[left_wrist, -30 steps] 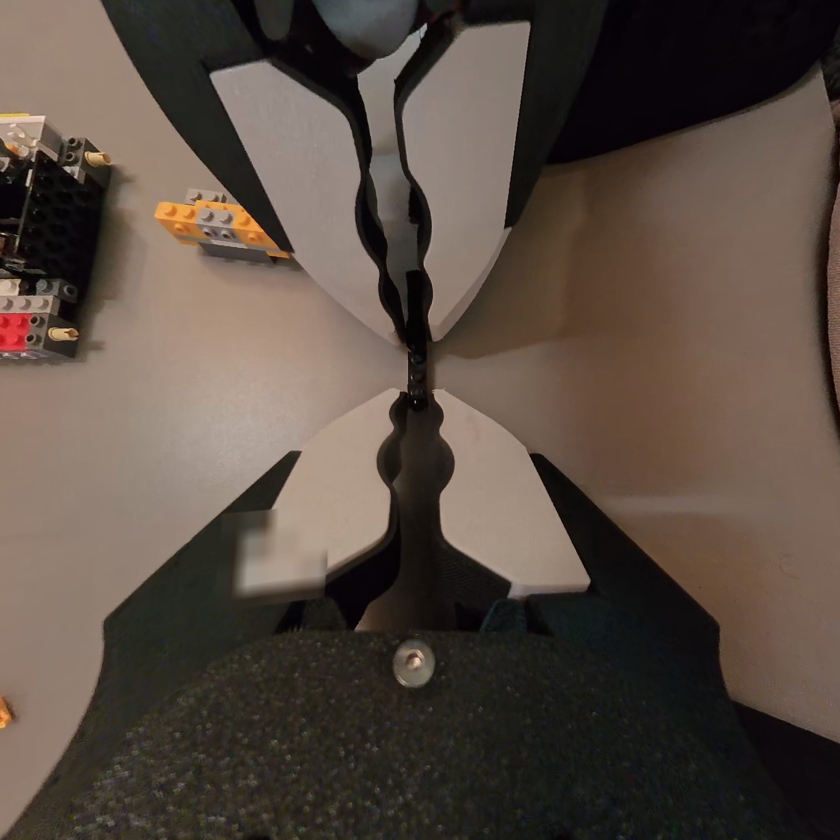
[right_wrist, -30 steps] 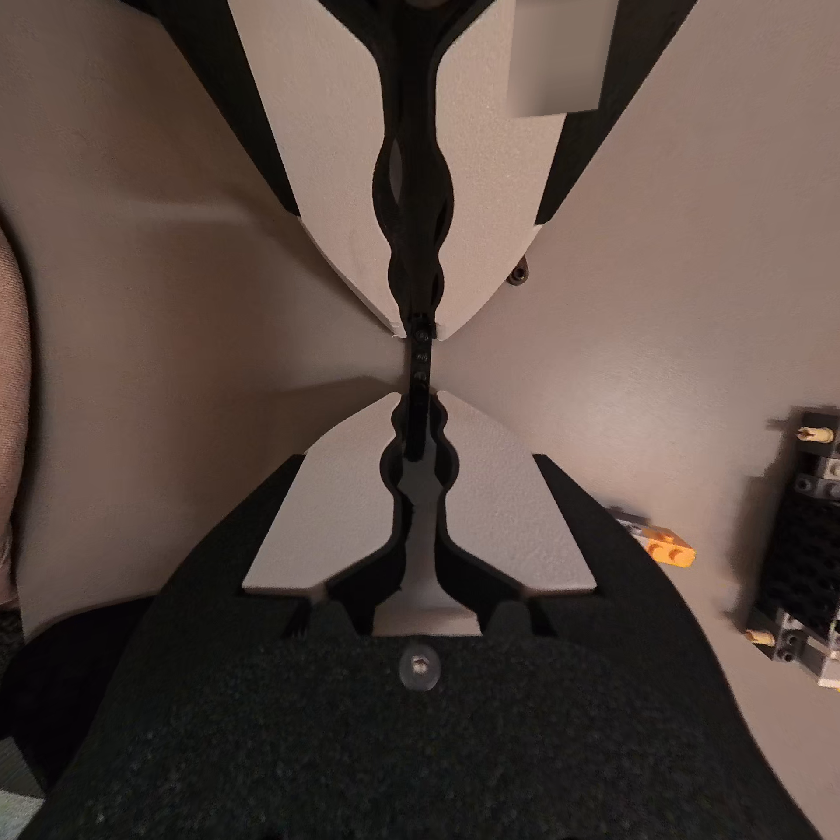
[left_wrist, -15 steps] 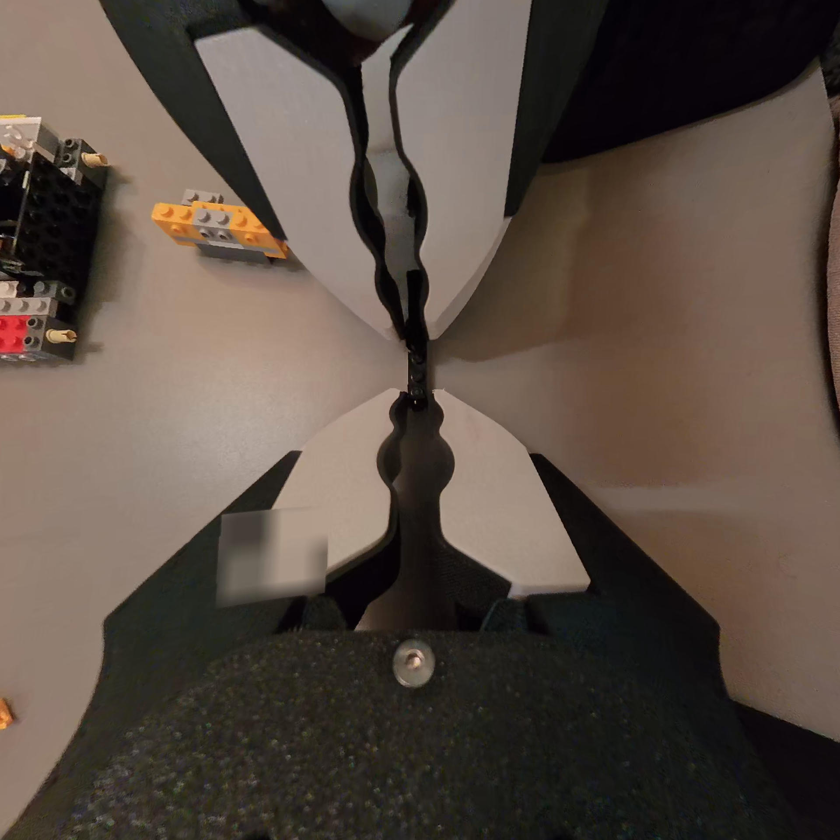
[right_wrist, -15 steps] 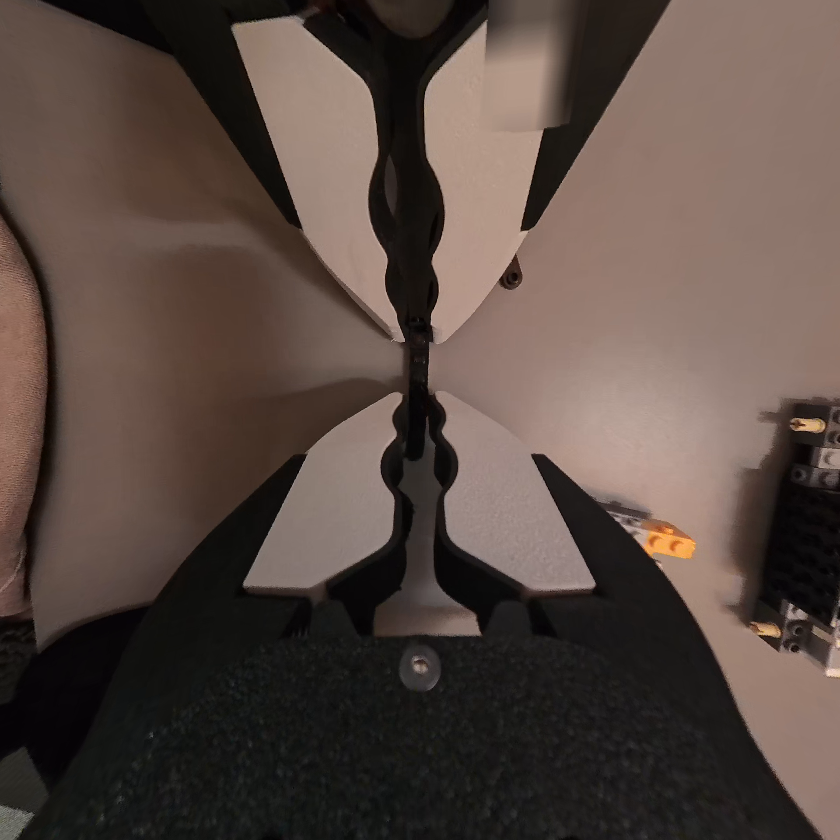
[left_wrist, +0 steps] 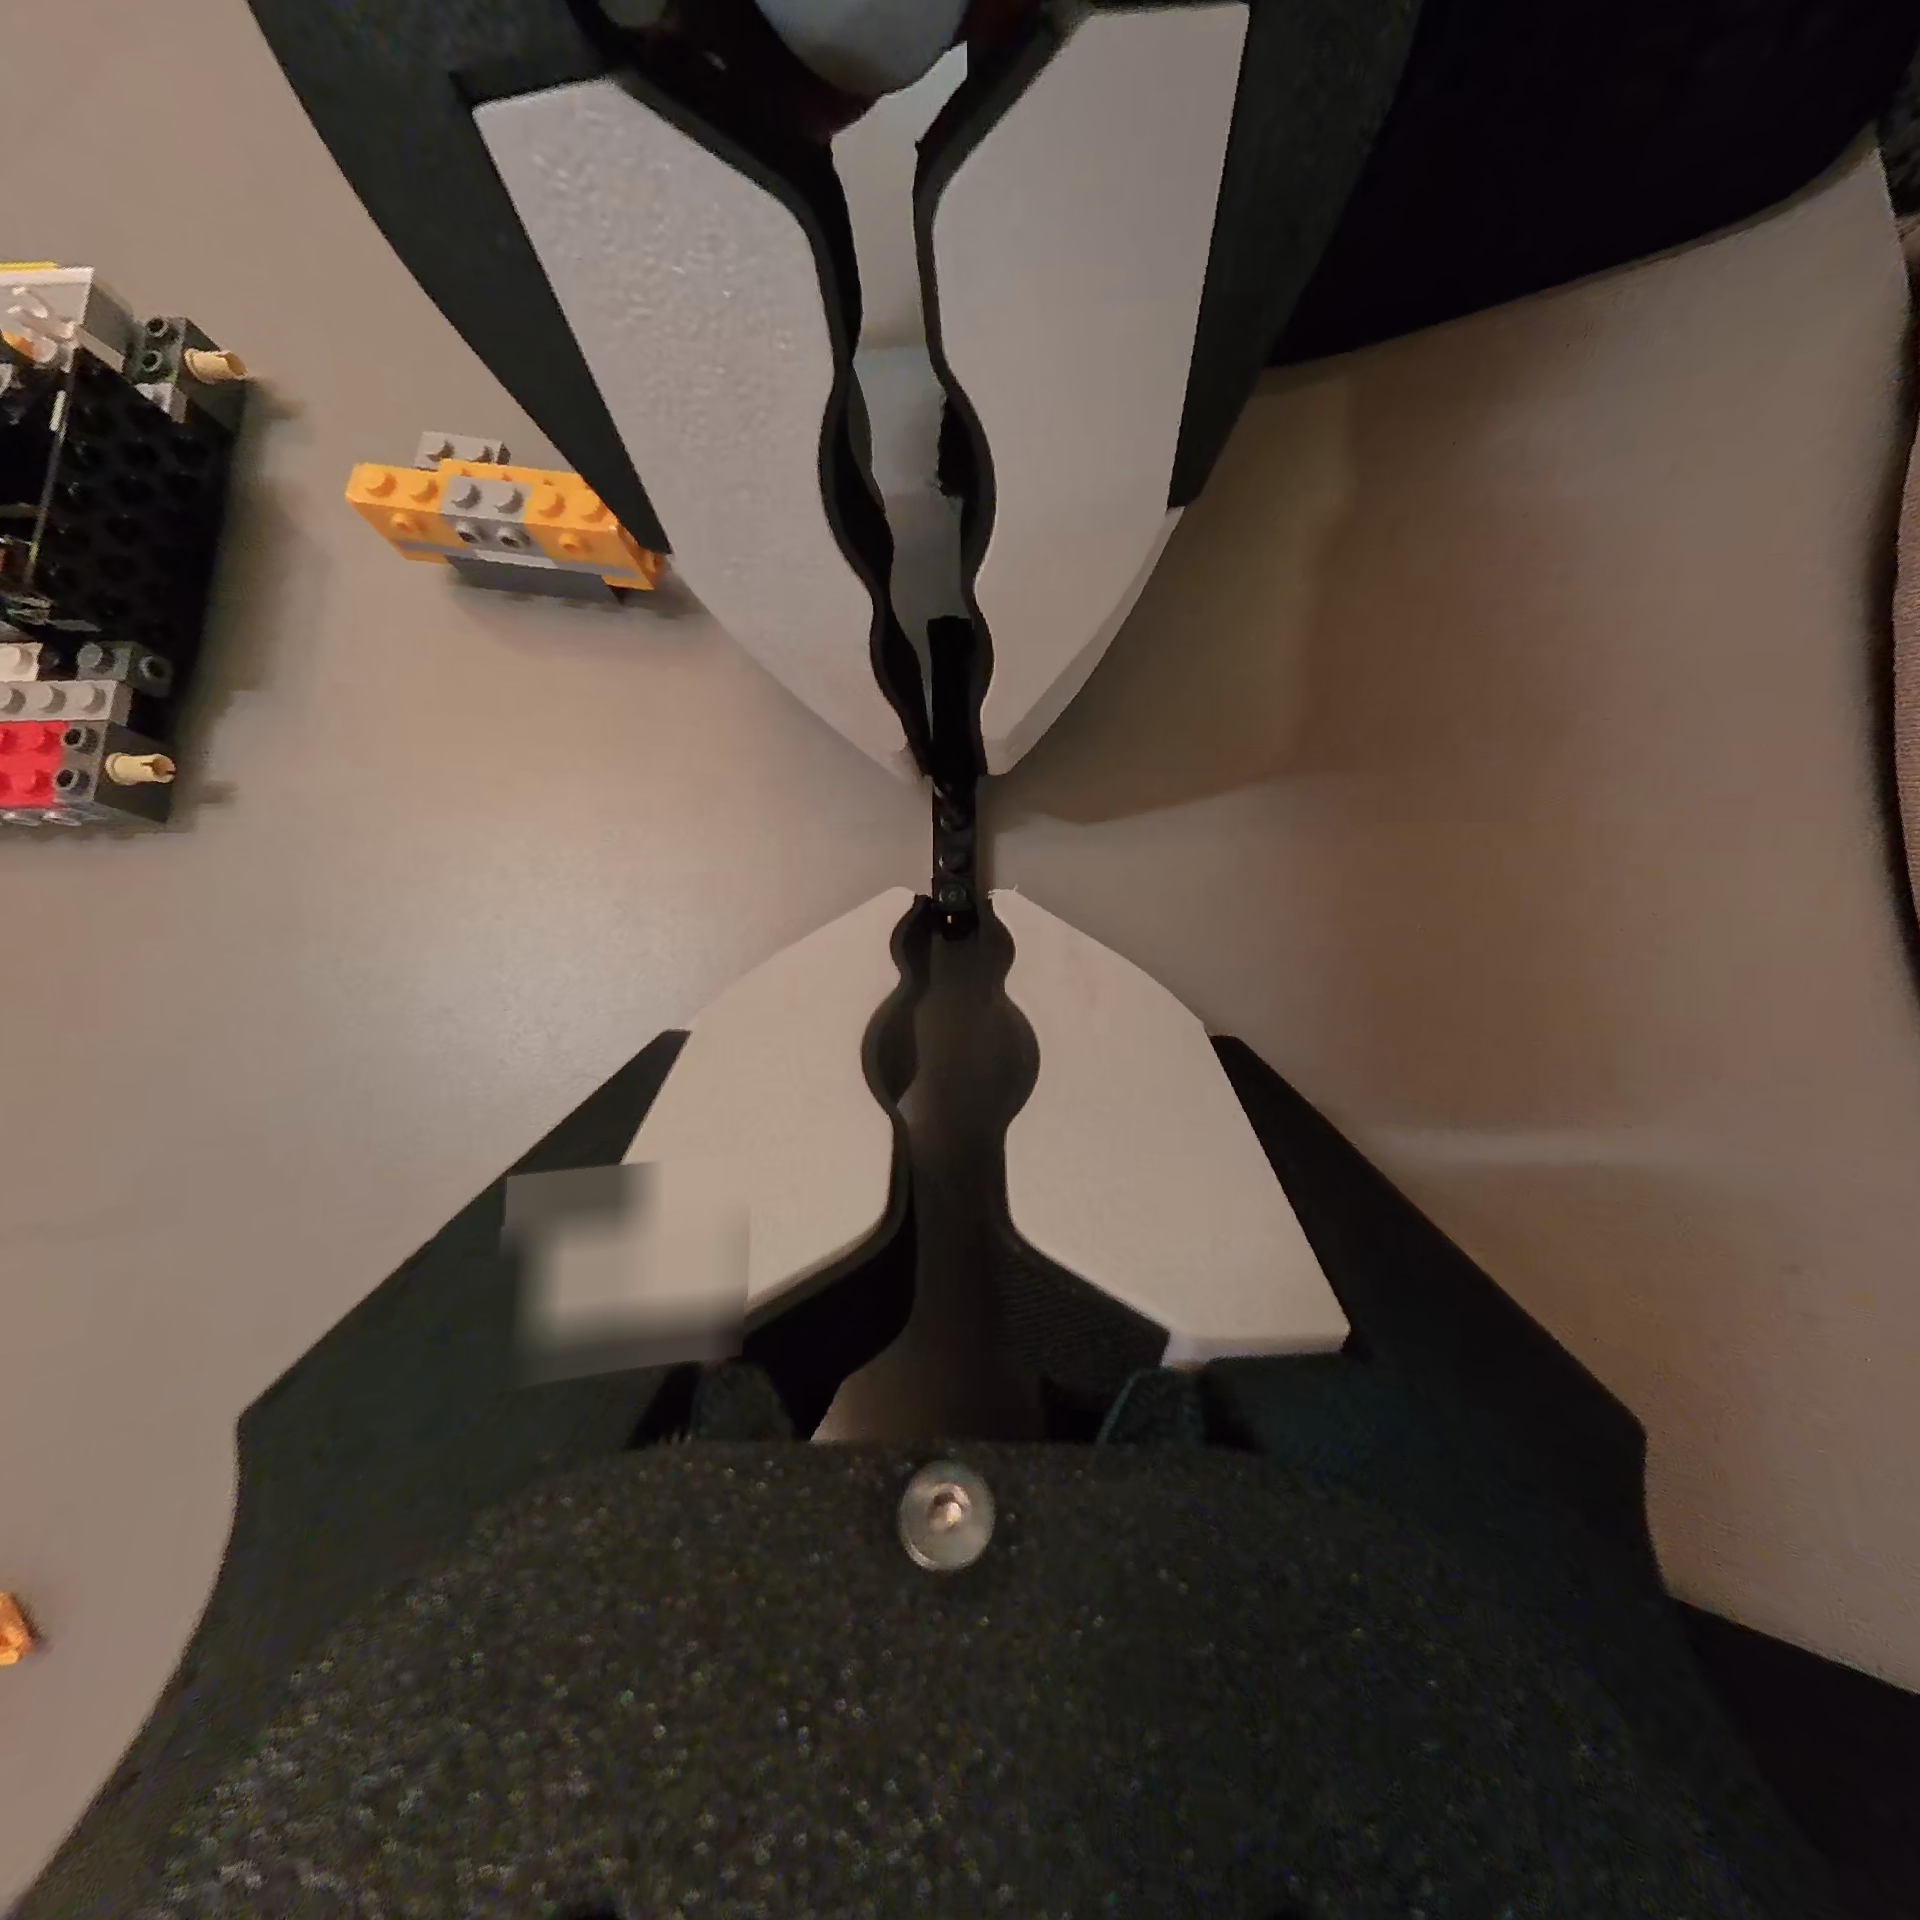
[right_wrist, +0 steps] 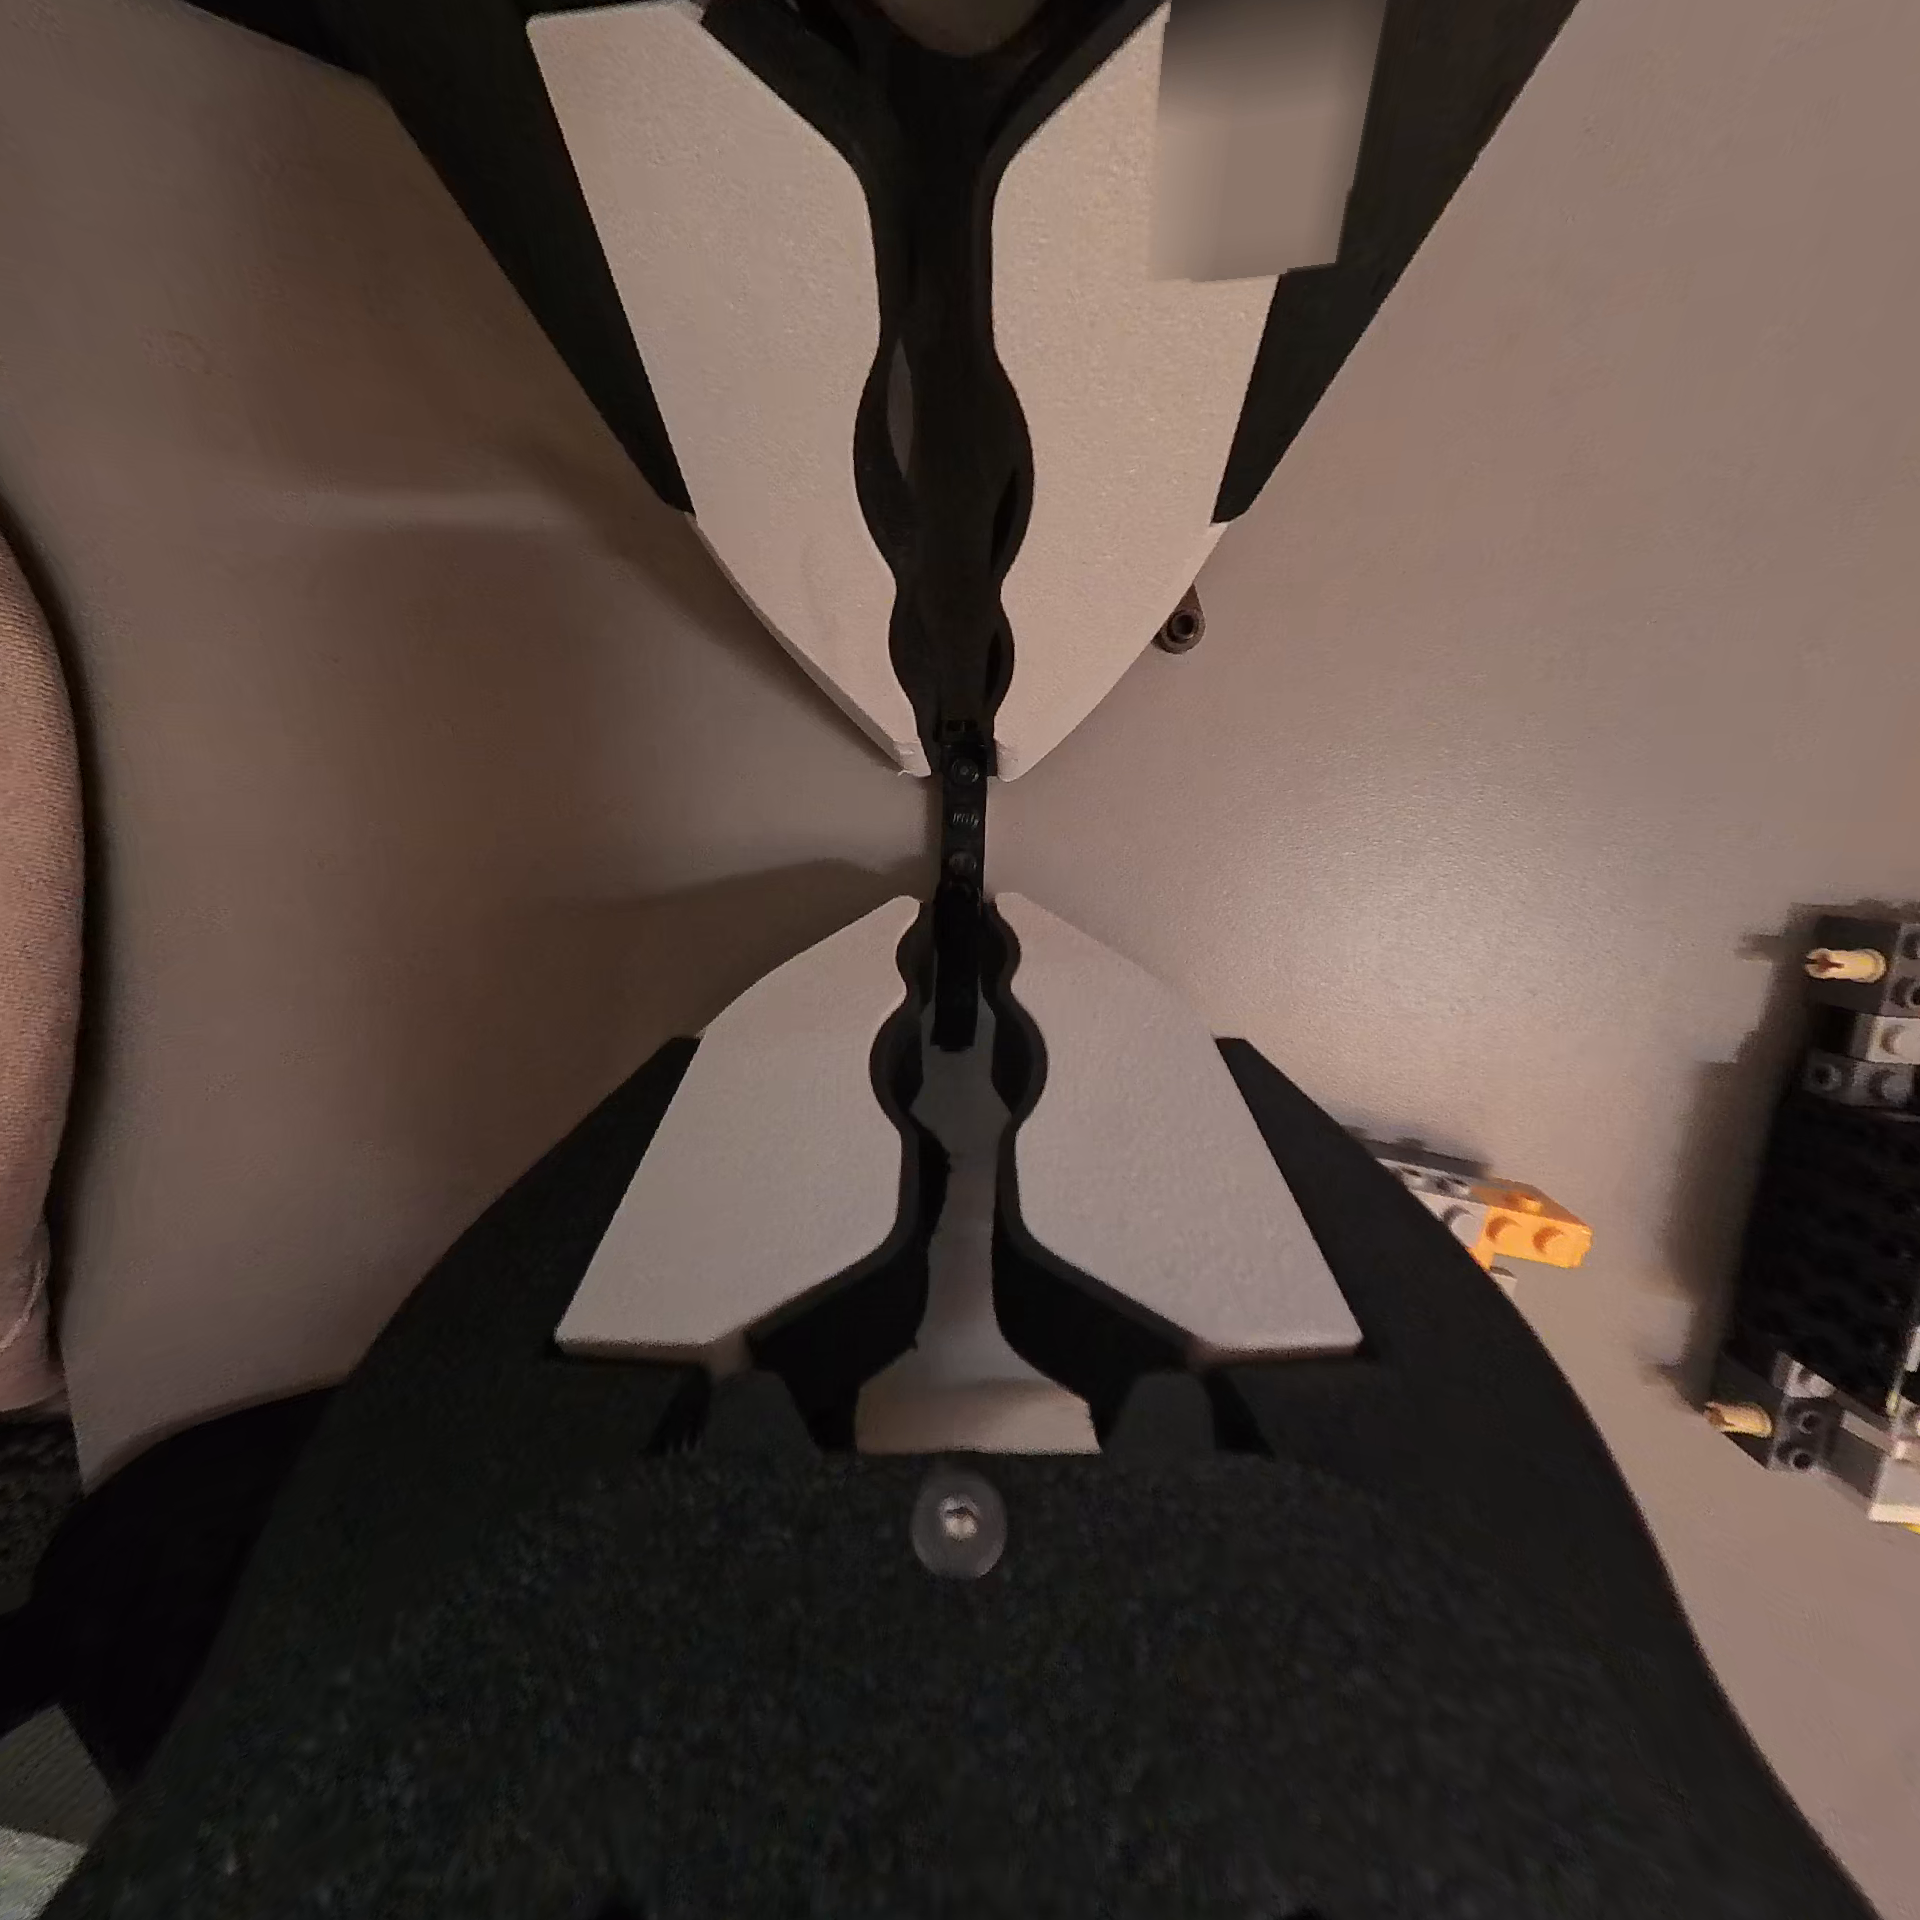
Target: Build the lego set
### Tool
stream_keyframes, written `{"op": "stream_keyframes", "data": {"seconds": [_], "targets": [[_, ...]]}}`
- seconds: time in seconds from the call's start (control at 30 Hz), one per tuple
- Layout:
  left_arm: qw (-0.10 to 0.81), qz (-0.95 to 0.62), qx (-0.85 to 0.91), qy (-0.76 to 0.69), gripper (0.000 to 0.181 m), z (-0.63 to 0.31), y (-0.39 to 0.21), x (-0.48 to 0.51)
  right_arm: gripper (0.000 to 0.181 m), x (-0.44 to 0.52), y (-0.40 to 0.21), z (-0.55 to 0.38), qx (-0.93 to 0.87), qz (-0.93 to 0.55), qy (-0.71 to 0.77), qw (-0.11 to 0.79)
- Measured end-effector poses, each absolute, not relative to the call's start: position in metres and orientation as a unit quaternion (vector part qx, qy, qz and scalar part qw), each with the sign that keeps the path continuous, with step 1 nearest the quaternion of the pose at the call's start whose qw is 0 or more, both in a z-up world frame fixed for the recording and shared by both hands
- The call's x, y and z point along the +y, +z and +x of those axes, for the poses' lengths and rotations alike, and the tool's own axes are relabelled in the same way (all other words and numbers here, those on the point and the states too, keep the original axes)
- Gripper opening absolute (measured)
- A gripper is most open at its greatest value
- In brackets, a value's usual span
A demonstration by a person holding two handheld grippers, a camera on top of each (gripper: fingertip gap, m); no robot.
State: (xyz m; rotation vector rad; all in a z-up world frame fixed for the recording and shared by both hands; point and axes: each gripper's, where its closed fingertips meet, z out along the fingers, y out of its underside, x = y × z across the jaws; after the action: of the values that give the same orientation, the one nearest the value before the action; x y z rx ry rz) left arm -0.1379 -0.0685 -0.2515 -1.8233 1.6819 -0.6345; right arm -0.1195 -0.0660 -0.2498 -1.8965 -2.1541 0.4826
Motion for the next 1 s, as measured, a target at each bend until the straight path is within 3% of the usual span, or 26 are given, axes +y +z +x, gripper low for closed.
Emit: {"op": "stream_keyframes", "data": {"seconds": [1.0], "targets": [[0.285,-0.681,0.632,-0.235,0.008,-0.138,-0.2516,-0.0698,0.004,-0.0663,-0.2476,-0.1172,-0.719,-0.665,0.174,0.103]]}}
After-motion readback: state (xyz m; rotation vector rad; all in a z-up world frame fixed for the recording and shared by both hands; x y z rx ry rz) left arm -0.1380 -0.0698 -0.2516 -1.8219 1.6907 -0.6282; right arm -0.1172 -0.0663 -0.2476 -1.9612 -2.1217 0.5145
